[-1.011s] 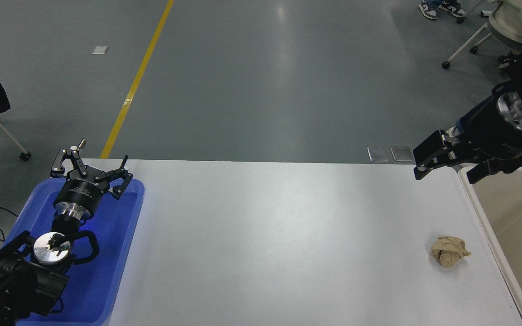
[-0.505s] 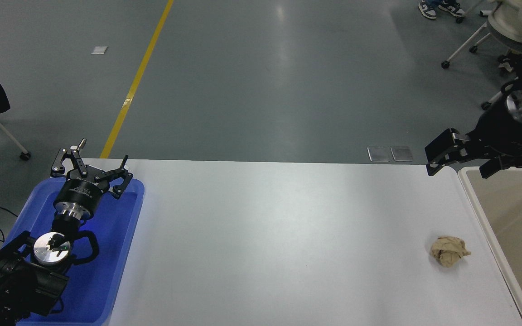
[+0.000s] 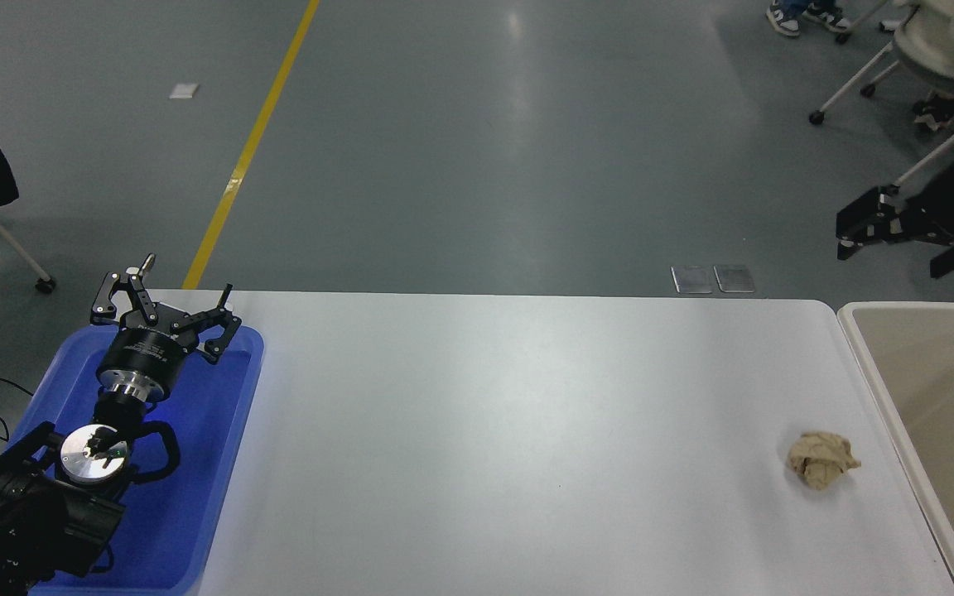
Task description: Pick up paper ball place in dustbin
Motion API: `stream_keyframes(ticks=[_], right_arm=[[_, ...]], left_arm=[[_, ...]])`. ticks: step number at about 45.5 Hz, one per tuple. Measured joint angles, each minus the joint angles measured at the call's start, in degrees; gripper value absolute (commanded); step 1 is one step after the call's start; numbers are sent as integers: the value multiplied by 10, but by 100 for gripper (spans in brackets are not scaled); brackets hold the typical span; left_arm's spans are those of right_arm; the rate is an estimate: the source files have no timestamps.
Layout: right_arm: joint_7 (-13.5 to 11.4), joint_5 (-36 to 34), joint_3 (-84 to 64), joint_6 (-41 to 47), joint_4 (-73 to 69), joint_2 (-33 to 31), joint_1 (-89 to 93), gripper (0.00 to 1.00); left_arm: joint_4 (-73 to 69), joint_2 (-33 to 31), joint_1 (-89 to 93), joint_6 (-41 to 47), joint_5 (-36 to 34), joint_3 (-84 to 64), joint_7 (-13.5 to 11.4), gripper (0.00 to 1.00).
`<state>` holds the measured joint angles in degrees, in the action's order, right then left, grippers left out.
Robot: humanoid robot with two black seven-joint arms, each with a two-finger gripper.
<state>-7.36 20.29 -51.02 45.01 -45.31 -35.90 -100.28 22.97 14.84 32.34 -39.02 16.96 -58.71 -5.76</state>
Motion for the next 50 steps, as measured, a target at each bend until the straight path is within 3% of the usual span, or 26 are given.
stream_keyframes(ticks=[10, 32, 50], right_arm=[[0, -2, 16, -44, 18, -2, 74, 100], [6, -1, 27, -254, 24, 19, 251, 100], [7, 0, 73, -321, 25, 38, 340, 100]], left_arm=[[0, 0, 0, 0, 0, 0, 0, 100], [0, 0, 0, 0, 0, 0, 0, 100], [0, 0, 0, 0, 0, 0, 0, 100]])
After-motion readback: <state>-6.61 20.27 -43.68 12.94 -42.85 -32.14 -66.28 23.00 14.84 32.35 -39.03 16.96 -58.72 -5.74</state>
